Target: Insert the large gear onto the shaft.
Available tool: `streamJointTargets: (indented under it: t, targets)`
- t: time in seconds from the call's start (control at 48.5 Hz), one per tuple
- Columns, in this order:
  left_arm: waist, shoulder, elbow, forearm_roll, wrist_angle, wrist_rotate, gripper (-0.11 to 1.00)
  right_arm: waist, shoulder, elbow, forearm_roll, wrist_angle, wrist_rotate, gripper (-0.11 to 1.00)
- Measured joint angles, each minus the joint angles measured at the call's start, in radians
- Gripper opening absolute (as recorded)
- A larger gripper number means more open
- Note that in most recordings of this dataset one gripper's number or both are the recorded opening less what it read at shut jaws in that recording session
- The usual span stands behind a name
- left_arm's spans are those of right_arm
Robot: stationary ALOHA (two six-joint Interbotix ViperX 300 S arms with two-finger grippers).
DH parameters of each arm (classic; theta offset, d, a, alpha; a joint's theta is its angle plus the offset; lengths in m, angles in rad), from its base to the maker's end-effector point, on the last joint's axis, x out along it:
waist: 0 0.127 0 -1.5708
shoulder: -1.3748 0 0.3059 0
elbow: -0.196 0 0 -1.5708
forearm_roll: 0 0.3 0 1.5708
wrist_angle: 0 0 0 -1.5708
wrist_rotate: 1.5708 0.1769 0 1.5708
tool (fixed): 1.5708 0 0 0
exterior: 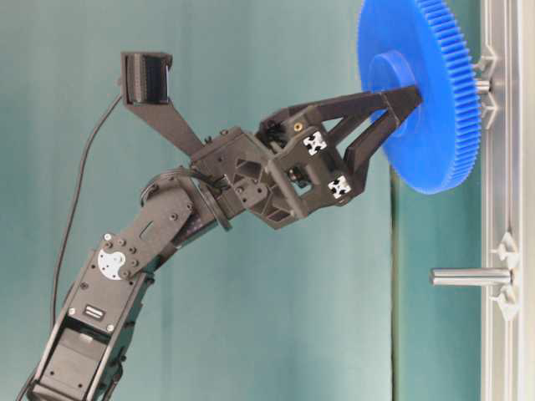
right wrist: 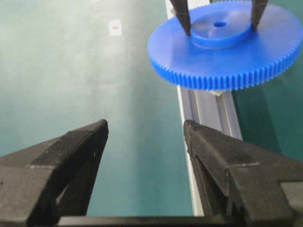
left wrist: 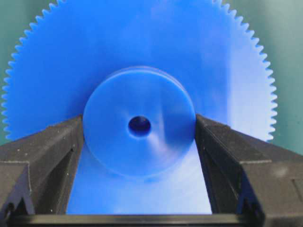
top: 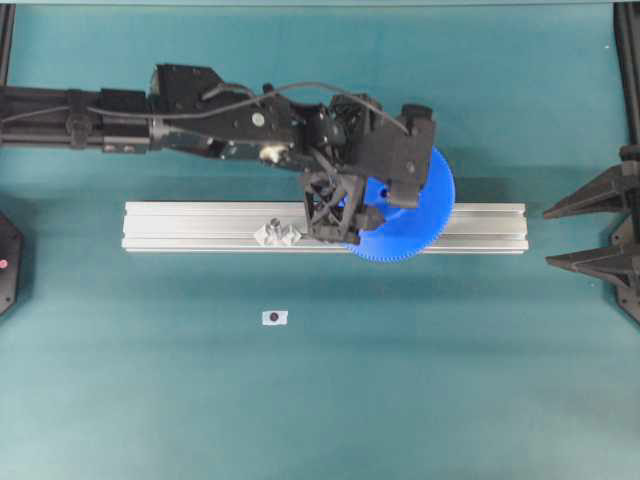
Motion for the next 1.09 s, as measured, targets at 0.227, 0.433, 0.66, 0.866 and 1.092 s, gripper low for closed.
streamJointTargets:
  t: [0.227, 0.433, 0.66, 0.866, 1.092]
  targets:
    - [-0.023, 0.0, -0.012, 0.002, 0.0, -0.044, 0.77, -0.002, 0.0, 0.0, 0.0, 0.0, 0.0, 0.73]
    - [-0.023, 0.002, -0.02, 0.002, -0.003, -0.052, 0.77, -0.002, 0.002, 0.0, 0.0, 0.0, 0.0, 0.73]
    - [-0.023, 0.002, -0.032, 0.002, -0.003, -0.054, 0.77, -0.002, 0.002, 0.0, 0.0, 0.0, 0.0, 0.73]
    - [-0.023, 0.009, -0.037, 0.002, -0.034, -0.057, 0.77, -0.002, 0.0, 0.0, 0.0, 0.0, 0.0, 0.73]
    - [-0.026, 0.014, -0.037, 0.002, -0.058, -0.057, 0.77, -0.002, 0.0, 0.0, 0.0, 0.0, 0.0, 0.73]
